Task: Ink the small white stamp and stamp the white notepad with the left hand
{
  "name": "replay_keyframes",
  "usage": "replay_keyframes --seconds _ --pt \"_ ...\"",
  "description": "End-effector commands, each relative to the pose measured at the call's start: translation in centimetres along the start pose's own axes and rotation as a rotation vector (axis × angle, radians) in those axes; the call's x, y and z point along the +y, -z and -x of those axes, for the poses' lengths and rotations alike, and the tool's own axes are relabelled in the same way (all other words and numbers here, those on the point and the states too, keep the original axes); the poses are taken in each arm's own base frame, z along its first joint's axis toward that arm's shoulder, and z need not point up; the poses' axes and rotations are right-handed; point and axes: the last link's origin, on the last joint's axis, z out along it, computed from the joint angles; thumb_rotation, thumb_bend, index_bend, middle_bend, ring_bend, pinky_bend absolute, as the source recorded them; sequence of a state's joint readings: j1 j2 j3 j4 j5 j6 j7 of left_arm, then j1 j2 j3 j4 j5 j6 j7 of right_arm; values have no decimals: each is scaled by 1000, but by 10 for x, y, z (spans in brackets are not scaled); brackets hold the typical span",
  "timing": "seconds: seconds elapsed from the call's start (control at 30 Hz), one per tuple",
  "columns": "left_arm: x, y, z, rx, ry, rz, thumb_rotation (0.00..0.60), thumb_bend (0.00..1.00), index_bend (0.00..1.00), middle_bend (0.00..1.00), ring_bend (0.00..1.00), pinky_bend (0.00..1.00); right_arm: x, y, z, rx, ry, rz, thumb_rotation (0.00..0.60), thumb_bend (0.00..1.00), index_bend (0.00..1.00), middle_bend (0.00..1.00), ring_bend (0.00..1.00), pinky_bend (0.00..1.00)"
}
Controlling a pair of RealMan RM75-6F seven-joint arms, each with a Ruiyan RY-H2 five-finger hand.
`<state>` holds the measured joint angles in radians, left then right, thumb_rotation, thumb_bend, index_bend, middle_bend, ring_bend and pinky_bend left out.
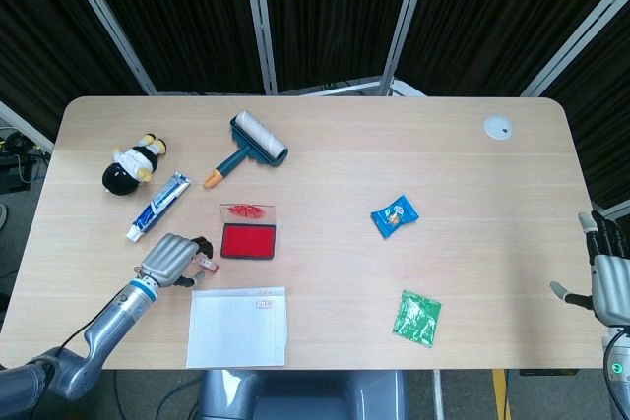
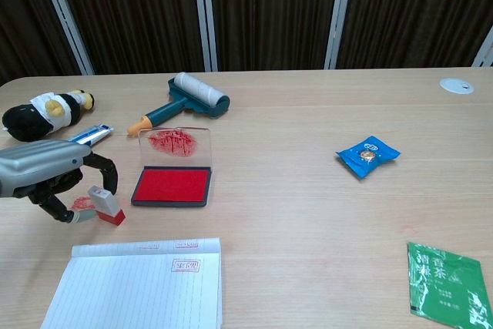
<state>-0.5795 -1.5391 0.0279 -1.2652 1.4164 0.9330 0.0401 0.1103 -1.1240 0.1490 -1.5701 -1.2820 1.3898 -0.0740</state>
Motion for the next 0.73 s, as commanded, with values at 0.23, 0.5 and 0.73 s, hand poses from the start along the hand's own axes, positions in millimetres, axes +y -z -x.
replay_keyframes --seconds 0.23,0.5,0.73 --pt "1 14 -23 105 39 18 600 125 174 248 782 786 -2 2 -2 4 -8 -9 600 0 0 0 0 0" --pt "-4 71 -82 337 56 -7 600 1 87 130 552 581 -8 8 -8 16 -27 -43 600 0 0 0 0 0" --pt "-22 137 -96 456 47 -222 600 0 0 0 10 0 -12 14 -15 36 -39 -78 600 0 0 0 0 0"
